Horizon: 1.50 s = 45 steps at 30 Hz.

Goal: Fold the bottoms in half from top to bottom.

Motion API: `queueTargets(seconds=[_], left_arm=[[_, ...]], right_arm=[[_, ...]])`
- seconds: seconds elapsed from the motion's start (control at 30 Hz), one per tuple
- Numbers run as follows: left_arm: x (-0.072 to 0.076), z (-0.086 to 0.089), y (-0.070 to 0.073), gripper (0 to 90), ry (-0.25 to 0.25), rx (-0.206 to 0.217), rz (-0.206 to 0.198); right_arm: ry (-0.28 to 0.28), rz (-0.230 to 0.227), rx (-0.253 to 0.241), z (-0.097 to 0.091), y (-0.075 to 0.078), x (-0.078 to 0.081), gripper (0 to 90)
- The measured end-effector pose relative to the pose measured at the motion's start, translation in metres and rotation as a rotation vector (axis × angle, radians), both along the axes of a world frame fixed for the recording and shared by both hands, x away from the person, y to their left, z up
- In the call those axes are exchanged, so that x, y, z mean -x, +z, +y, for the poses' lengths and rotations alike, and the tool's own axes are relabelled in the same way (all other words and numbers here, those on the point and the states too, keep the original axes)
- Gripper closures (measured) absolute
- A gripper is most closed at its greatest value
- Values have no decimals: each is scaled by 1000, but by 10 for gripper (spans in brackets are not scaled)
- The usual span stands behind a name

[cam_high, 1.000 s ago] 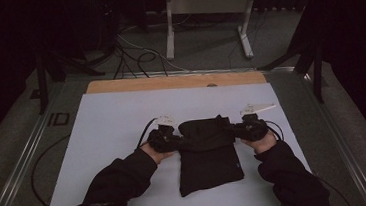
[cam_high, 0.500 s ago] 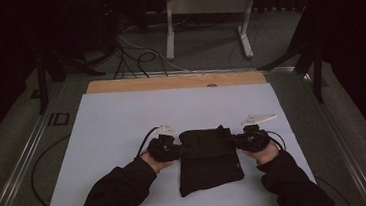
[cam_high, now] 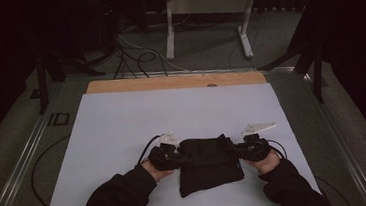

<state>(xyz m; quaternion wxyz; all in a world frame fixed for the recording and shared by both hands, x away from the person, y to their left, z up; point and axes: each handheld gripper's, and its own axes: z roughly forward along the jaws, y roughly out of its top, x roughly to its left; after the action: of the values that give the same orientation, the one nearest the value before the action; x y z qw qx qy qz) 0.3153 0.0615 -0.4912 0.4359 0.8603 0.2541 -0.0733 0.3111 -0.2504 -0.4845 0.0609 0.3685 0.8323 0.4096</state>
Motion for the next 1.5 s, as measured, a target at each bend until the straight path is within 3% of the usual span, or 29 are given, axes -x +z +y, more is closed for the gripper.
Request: queueTargets(seconds=[0.07, 0.3, 0.5, 0.77, 1.07, 1.23, 1.4, 1.5], left_arm=[[2, 2, -5, 862, -1, 7, 22], [10, 1, -9, 862, -5, 8, 41], [17, -1, -11, 861, -14, -11, 49], [14, 3, -21, 861, -4, -46, 56], [1, 5, -19, 861, -17, -69, 9], [-4, 7, -20, 861, -11, -69, 16], [-3, 6, -19, 859, -19, -83, -1], [-3, 7, -15, 858, -4, -110, -52]], right_arm=[[2, 10, 7, 0, -2, 1, 852], [10, 24, 27, 3, -8, 6, 852], [15, 32, 44, 3, -10, 5, 851], [16, 52, 64, 7, -14, 8, 850], [-1, 57, 60, 6, -13, 12, 849], [-6, 57, 64, 7, -14, 11, 847], [-9, 68, 58, 7, -18, 10, 845], [-12, 66, 47, 8, -17, 11, 843]])
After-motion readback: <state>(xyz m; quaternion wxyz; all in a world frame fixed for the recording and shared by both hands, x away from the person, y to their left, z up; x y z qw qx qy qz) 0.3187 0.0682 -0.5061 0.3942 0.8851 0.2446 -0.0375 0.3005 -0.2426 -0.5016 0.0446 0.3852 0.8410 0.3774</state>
